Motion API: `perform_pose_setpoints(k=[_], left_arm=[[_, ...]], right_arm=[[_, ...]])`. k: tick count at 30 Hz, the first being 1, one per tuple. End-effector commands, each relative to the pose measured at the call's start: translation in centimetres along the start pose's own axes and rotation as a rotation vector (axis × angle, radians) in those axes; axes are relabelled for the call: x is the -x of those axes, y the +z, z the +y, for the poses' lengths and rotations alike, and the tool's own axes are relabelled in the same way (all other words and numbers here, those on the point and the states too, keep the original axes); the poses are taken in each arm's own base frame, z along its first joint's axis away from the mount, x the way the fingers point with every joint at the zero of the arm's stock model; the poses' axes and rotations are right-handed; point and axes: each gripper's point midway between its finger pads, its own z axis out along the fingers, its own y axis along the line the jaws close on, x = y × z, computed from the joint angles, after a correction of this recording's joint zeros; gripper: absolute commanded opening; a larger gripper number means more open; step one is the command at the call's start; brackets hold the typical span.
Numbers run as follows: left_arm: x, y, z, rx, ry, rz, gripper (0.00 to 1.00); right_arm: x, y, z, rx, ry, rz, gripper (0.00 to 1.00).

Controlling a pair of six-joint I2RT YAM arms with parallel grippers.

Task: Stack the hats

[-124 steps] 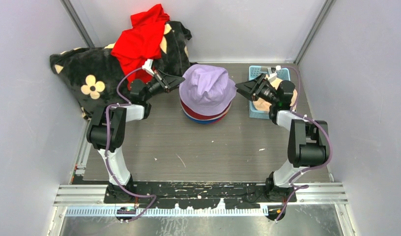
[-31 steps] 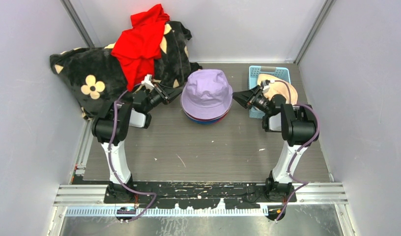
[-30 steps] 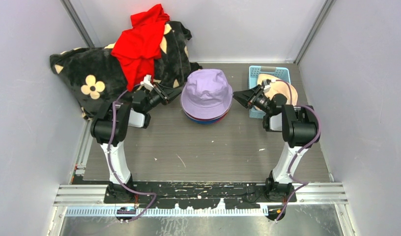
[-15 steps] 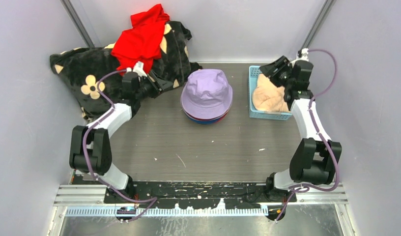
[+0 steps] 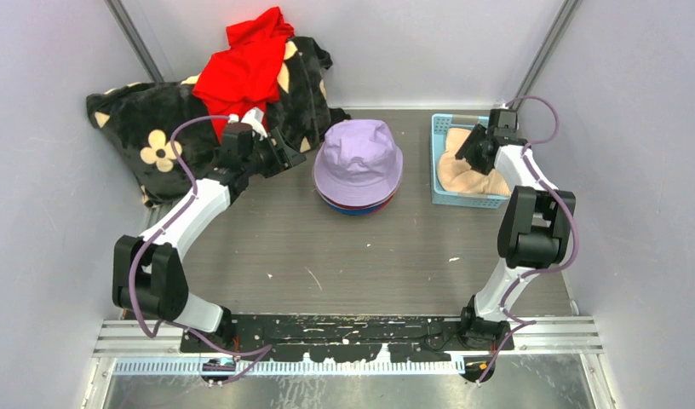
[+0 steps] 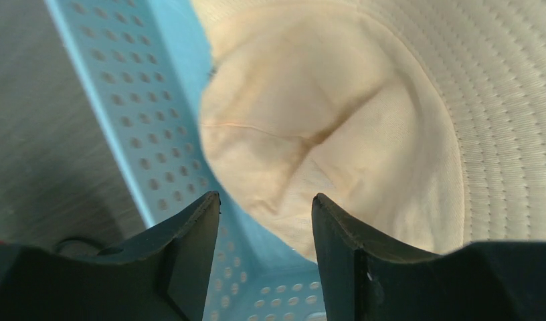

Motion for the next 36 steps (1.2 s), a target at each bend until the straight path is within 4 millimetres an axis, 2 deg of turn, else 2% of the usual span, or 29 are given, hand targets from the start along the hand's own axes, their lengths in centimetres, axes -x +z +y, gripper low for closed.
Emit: perform_pose_setpoints(k=[1,8,15,20,22,24,26,27,28,32,36], left_arm=[[2.2,-2.6,-2.0,-0.028,0.069,-0.084,0.6],[2.1,-3.7,-2.5,-0.043,0.082,-0.096,0.6],[1.8,-3.4,-2.6,-0.056,0.079,-0.085,0.6],[1.5,-3.1,-2.7,-0.071,0.068,-0.073,0.6],[1.4,-2.9,-2.6,-0.071,0.065,-0.071,0.6],[1.3,-2.8,-2.5,-0.07,0.064,-0.069,0.6],[1.1,-2.6,-2.3,-0.07,0.061,-0.064,0.6],[1.0,-2.6,-2.3,-0.071,0.059,-0.063,0.6],[1.0,-2.6,-2.3,-0.071,0.059,-0.063,0.59],[0.9,-2.6,-2.4,-0.077,0.054,-0.062,0.59],[1.0,-2.7,-2.6,-0.085,0.049,-0.066,0.59]], right_arm=[[2.3,0.2,0.1,-0.03,-0.038,-0.05,0.58],[2.2,2.5,-1.4,-0.111,-0.044,-0.025,0.57],[1.3,5.3,-2.2,-0.139,-0.037,0.014,0.55],[0.5,7.2,-2.8,-0.145,-0.026,0.039,0.5],[0.2,7.8,-3.1,-0.151,-0.024,0.047,0.45],[0.1,8.1,-3.4,-0.161,-0.024,0.048,0.34],[0.2,8.1,-3.8,-0.178,-0.03,0.039,0.14],[0.3,7.8,-3.9,-0.189,-0.03,0.032,0.03],[1.0,6.9,-3.7,-0.19,-0.028,0.004,0.01],[4.8,1.7,-1.6,-0.151,-0.029,-0.136,0.01],[9.1,-5.2,1.8,-0.054,-0.039,-0.271,0.01]])
